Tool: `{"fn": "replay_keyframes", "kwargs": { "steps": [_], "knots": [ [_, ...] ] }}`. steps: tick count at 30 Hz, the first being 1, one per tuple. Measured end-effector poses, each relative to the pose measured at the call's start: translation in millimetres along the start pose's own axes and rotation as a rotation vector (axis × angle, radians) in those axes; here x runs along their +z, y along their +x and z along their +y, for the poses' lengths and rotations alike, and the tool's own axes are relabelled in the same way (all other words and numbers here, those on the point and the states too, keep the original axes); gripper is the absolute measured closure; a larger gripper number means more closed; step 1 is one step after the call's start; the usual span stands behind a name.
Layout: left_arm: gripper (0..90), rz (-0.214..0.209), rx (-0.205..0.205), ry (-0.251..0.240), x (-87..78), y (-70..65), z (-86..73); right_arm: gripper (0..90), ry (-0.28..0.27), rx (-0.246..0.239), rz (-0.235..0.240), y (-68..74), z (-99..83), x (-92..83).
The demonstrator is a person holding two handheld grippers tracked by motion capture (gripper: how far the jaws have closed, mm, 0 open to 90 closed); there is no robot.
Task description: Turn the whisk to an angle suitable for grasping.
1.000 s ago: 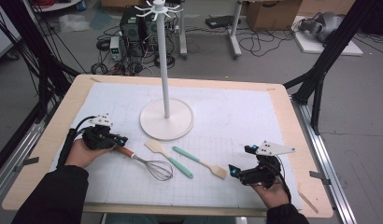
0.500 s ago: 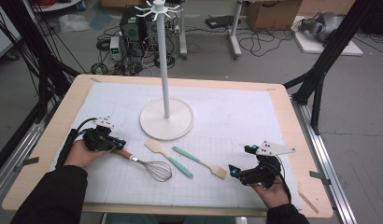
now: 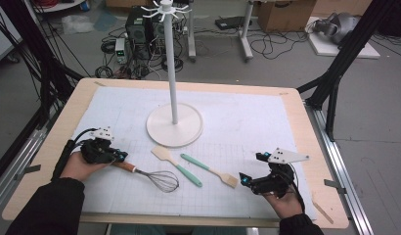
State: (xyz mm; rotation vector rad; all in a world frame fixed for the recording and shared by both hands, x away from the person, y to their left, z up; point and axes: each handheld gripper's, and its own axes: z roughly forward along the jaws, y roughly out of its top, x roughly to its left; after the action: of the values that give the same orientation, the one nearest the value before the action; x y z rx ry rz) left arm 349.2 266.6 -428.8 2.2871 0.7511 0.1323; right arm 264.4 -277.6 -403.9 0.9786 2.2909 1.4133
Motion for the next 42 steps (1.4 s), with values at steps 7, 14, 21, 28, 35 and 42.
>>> {"fn": "replay_keyframes", "kwargs": {
  "steps": [7,14,21,28,35,42],
  "knots": [
    [88.4,-0.011,0.014,0.012,-2.0,-4.4,-4.6,1.0,0.001,-0.001,0.001,0.4,0.2,0.1],
    [85.1,-0.013,0.017,-0.01,-6.8,-7.3,-4.2,1.0,0.004,0.003,0.003,0.9,0.1,0.5],
    [82.1,-0.027,0.03,-0.031,-14.2,-7.1,-1.4,1.0,0.008,-0.001,0.002,0.8,-0.1,0.9],
    [79.8,-0.06,0.06,-0.031,-15.9,-10.2,3.6,1.0,0.008,-0.004,0.003,0.6,-0.2,1.4],
    [72.9,-0.102,0.098,-0.014,-13.9,-13.9,6.5,1.0,0.008,-0.004,0.003,0.5,-0.2,1.3],
    [63.9,-0.153,0.146,-0.014,-10.4,-15.3,7.4,1.0,0.01,-0.003,0.005,0.7,-0.3,1.5]
  ]
}}
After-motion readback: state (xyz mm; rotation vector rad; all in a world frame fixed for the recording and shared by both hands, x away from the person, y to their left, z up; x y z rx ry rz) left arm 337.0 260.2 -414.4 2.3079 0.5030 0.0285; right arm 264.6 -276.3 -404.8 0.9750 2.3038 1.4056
